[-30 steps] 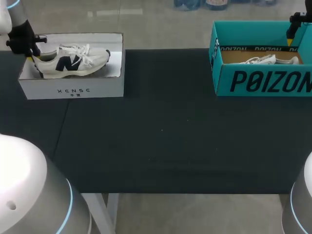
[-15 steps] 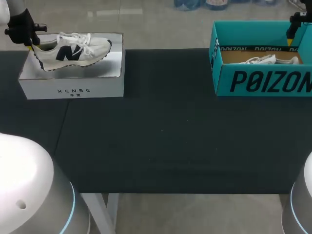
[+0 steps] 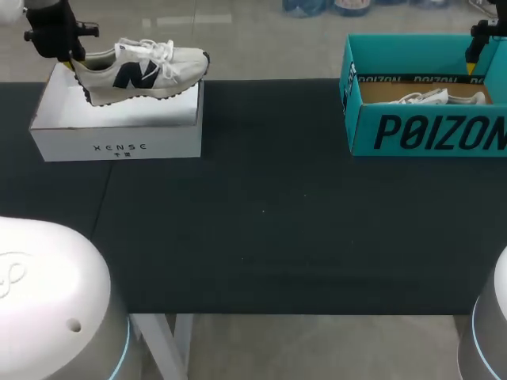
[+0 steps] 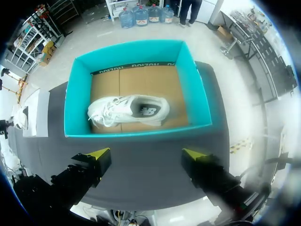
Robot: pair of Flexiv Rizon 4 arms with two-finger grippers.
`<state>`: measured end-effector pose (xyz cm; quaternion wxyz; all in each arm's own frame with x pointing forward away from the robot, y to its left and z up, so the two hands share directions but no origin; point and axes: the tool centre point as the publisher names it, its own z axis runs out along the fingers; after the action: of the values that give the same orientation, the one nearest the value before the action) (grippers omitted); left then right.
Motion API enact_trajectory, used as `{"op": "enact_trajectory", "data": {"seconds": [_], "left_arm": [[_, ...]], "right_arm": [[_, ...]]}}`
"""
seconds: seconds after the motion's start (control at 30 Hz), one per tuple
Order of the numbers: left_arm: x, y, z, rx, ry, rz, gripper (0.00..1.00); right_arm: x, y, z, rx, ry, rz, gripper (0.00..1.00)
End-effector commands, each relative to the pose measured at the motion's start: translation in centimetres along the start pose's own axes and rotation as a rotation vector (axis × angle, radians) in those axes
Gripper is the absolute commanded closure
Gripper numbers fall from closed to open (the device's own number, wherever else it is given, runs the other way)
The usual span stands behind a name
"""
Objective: Take the shoe out of the shoebox, open the shoe tongue, remove and reinsert the insole, then place the shoe into the shoebox
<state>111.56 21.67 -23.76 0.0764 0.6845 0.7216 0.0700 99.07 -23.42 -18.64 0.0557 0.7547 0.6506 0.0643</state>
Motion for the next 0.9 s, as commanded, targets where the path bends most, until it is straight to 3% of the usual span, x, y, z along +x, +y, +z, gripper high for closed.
{"op": "enact_trajectory", "data": {"seconds": [0.03, 0.37, 0.9], "left_arm": [[-3.2, -7.1, -4.2, -0.117, 0.06, 0.017, 1.0], [-10.2, -13.8, -3.5, -0.127, 0.038, 0.056, 1.0], [-18.7, -23.2, -0.9, -0.077, -0.045, 0.118, 1.0]], "right_arm": [[0.0, -0.1, 0.0, -0.001, -0.001, 0.001, 0.0], [0.0, -0.1, 0.0, -0.001, -0.001, 0.001, 0.0], [0.0, -0.1, 0.0, -0.001, -0.001, 0.001, 0.0]]}}
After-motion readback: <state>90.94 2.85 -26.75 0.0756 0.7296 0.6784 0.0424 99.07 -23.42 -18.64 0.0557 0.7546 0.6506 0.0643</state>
